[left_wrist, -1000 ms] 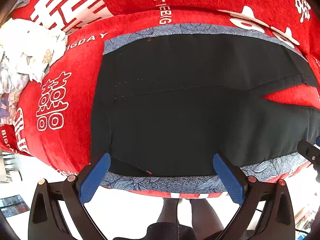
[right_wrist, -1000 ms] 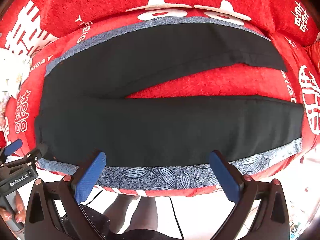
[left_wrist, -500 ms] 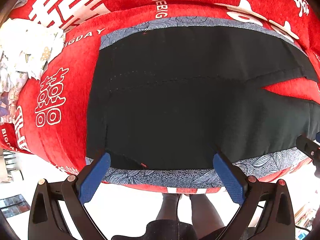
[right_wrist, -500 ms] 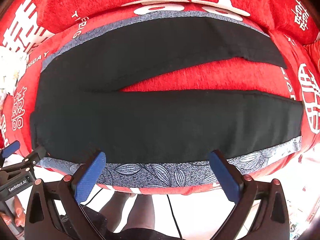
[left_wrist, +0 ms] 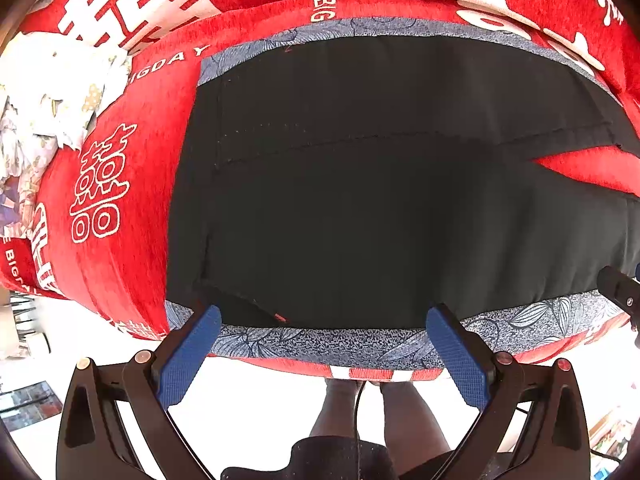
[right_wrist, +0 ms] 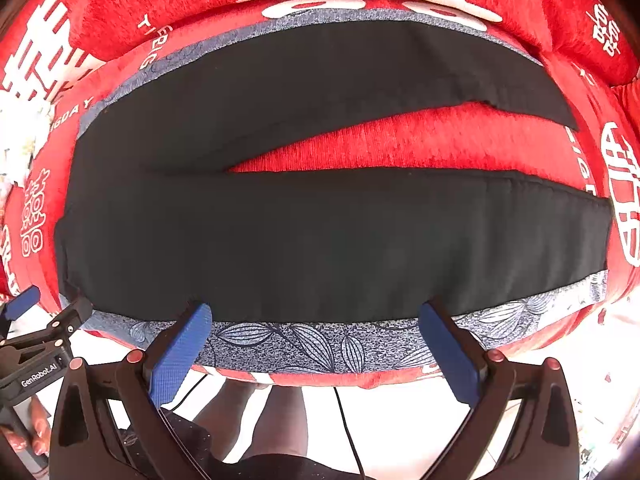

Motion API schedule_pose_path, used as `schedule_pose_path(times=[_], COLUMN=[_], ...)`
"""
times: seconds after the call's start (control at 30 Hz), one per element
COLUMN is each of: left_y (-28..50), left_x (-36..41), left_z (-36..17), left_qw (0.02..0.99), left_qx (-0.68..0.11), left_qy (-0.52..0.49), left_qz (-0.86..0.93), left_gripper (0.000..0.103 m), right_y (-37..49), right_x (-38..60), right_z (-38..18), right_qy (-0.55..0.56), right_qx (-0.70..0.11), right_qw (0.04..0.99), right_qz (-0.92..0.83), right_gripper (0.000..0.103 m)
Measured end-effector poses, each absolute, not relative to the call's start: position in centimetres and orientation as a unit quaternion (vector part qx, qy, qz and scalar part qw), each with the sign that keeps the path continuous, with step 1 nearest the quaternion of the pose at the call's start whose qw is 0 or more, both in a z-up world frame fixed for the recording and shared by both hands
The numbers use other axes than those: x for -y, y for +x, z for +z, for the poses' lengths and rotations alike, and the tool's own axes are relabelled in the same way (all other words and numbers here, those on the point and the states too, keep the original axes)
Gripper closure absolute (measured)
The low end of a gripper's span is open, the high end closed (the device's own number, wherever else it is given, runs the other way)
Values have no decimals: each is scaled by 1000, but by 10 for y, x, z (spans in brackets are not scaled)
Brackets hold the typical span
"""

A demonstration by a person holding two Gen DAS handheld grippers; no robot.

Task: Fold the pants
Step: 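Position both grippers open over the black trousers' waistband edge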

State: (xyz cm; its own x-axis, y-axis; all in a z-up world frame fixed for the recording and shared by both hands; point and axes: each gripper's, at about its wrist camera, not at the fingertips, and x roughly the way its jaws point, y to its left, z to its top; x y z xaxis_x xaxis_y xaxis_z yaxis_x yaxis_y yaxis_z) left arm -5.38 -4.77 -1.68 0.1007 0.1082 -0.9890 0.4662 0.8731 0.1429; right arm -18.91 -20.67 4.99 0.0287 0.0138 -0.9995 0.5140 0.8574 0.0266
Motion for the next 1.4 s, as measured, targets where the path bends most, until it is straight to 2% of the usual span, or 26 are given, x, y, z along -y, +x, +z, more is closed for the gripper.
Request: schedule_pose_path(times=[1.4], left_y=[-58], left_x=[51], left_z=[-30], left_qw=[706], left_qx=[-667], left_qy=[215], left_qz=[-104], left_gripper=[0], right_y=[-188], right_x=[219], right_z=[34], right_qy=[200], right_qx=[-687], right_qw=[680], right_qz=[-163], right_gripper=[0])
